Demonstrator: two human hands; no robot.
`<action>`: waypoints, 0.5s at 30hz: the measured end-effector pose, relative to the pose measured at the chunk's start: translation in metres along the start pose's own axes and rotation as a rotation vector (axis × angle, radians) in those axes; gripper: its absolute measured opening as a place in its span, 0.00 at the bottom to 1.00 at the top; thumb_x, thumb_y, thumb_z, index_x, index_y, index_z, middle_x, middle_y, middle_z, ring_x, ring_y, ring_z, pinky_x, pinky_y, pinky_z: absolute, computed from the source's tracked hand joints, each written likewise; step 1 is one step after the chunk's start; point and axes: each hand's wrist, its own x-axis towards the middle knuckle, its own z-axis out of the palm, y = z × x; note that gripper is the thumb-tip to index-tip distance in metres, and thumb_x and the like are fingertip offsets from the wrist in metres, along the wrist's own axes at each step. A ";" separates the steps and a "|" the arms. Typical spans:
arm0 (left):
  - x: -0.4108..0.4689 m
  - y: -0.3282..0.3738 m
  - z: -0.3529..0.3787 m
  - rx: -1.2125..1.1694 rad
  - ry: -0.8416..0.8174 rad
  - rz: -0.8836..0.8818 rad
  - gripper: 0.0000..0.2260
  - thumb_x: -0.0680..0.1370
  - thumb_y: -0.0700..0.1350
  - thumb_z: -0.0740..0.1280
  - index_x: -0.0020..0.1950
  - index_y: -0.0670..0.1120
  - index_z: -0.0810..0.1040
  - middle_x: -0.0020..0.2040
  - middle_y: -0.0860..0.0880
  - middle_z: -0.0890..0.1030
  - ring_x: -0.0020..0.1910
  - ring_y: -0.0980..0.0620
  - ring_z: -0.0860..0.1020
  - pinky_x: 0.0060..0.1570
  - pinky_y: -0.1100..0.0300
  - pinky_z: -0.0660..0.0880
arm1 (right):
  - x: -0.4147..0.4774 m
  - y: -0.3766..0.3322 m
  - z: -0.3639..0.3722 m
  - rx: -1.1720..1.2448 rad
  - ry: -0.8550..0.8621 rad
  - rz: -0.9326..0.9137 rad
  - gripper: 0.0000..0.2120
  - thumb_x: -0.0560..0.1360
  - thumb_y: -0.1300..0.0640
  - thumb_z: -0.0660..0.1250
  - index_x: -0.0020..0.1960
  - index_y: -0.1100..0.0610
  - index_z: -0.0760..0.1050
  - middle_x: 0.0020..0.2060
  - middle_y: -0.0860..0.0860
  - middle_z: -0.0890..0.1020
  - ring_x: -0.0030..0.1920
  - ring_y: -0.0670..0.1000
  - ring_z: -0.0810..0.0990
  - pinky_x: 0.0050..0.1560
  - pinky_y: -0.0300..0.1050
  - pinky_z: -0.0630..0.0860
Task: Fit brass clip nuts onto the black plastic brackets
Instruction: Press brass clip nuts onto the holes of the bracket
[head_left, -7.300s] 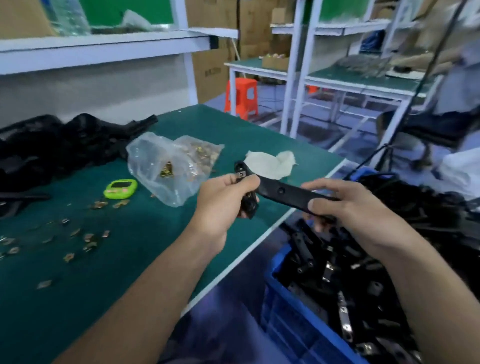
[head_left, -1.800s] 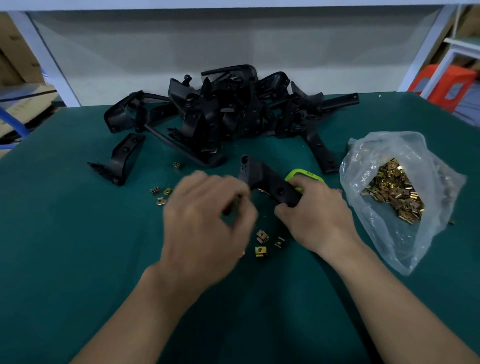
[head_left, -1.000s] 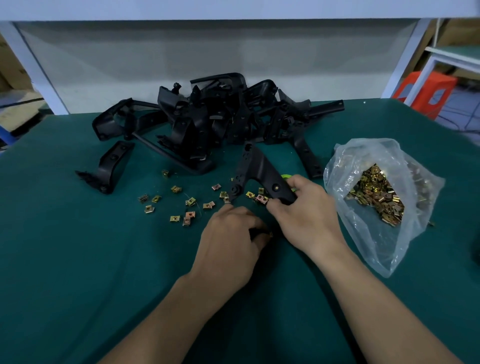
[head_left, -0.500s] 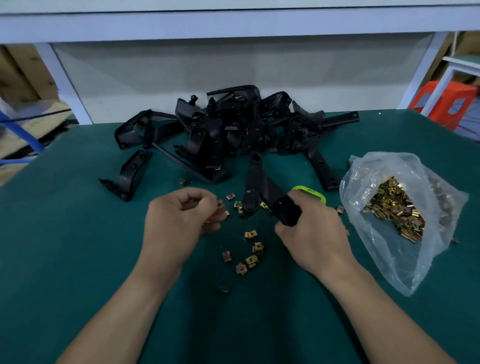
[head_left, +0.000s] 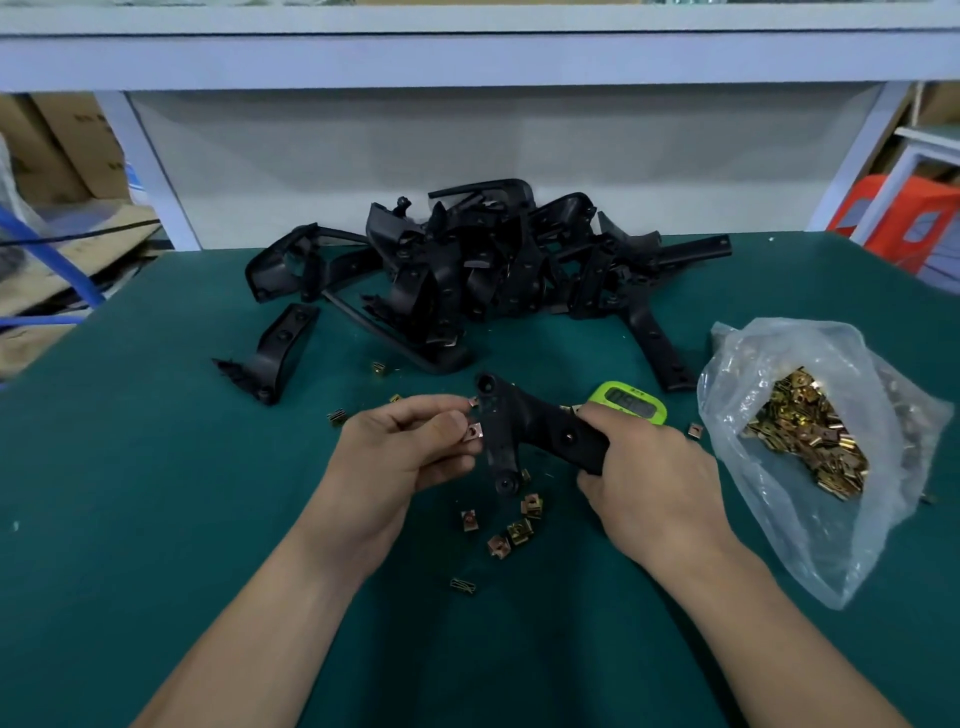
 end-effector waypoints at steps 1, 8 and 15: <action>0.000 -0.001 0.000 0.002 0.003 0.006 0.05 0.75 0.38 0.73 0.43 0.45 0.88 0.41 0.42 0.86 0.40 0.50 0.85 0.40 0.62 0.82 | 0.001 0.000 0.000 -0.005 0.003 0.002 0.20 0.72 0.51 0.73 0.62 0.37 0.74 0.41 0.44 0.83 0.44 0.55 0.82 0.40 0.44 0.65; 0.004 -0.001 0.002 -0.047 0.053 0.031 0.03 0.78 0.36 0.71 0.51 0.40 0.83 0.39 0.45 0.85 0.37 0.52 0.84 0.38 0.63 0.81 | 0.003 0.003 0.003 -0.019 0.019 -0.010 0.22 0.70 0.52 0.75 0.60 0.34 0.75 0.34 0.43 0.76 0.42 0.56 0.81 0.40 0.45 0.65; 0.005 -0.004 0.000 -0.028 0.124 0.099 0.06 0.77 0.35 0.72 0.43 0.44 0.86 0.40 0.42 0.86 0.38 0.51 0.85 0.38 0.63 0.80 | 0.002 0.001 0.005 -0.029 -0.012 -0.045 0.20 0.70 0.52 0.73 0.59 0.38 0.74 0.33 0.43 0.75 0.41 0.56 0.81 0.38 0.45 0.70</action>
